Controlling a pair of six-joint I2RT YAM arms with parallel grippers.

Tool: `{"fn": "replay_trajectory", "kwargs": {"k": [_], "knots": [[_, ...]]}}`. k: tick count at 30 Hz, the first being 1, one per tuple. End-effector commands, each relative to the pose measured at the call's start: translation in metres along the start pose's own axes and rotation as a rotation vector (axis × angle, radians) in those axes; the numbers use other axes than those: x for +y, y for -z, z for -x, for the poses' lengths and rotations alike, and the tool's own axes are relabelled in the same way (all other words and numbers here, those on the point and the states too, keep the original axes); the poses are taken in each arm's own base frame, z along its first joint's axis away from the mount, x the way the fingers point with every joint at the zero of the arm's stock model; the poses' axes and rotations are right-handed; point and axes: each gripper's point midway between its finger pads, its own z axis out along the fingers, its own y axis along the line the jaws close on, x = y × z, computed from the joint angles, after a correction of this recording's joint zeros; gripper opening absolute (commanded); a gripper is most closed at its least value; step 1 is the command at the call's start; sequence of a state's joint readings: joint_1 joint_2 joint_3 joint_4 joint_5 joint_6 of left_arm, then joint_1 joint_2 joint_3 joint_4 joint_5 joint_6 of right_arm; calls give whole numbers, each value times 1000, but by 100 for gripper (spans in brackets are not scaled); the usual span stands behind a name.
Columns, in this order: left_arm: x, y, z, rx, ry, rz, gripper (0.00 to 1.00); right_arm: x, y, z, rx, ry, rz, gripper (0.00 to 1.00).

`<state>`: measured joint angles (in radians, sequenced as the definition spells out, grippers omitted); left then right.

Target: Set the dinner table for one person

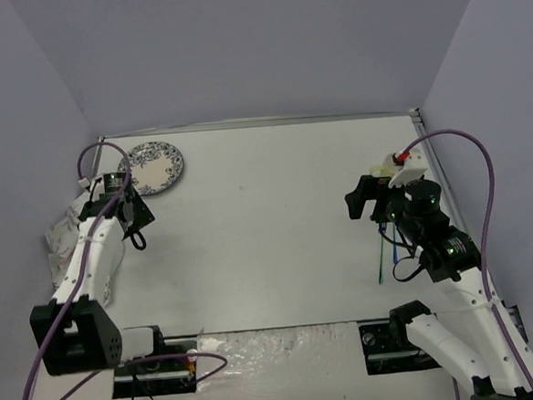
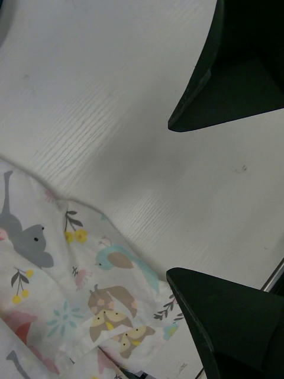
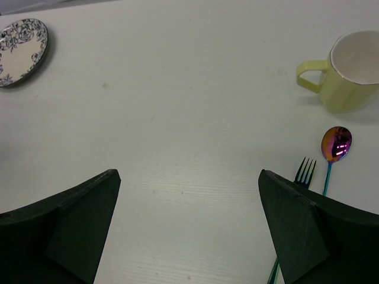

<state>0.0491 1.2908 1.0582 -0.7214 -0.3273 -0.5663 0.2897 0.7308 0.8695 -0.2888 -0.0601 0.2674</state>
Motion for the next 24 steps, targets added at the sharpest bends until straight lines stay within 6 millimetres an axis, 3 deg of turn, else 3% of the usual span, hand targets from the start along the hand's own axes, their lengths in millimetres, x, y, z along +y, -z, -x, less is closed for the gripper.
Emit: {"fn": "replay_trajectory", "kwargs": {"k": [1, 4, 13, 17, 19, 21, 22, 24], "knots": [[-5, -28, 44, -54, 87, -12, 97, 15, 1, 12, -23, -24, 62, 100], [9, -67, 41, 21, 103, 50, 97, 14, -1, 8, -12, -16, 64, 100], [10, -129, 31, 119, 59, 106, 95, 12, 2, 6, -21, -3, 61, 100], [5, -140, 27, 139, 27, 93, 69, 13, 3, 5, -23, -1, 67, 100], [-2, -146, 19, 169, 7, 57, 31, 13, 3, 6, -24, -2, 70, 100], [-9, -143, 16, 177, -9, 15, 8, 14, 3, 5, -21, 0, 73, 100], [-13, -139, 15, 174, -25, -1, 2, 14, 3, 6, -22, 2, 74, 100], [-24, -126, 9, 188, -61, -33, 0, 15, 3, 6, -21, 2, 77, 100]]}}
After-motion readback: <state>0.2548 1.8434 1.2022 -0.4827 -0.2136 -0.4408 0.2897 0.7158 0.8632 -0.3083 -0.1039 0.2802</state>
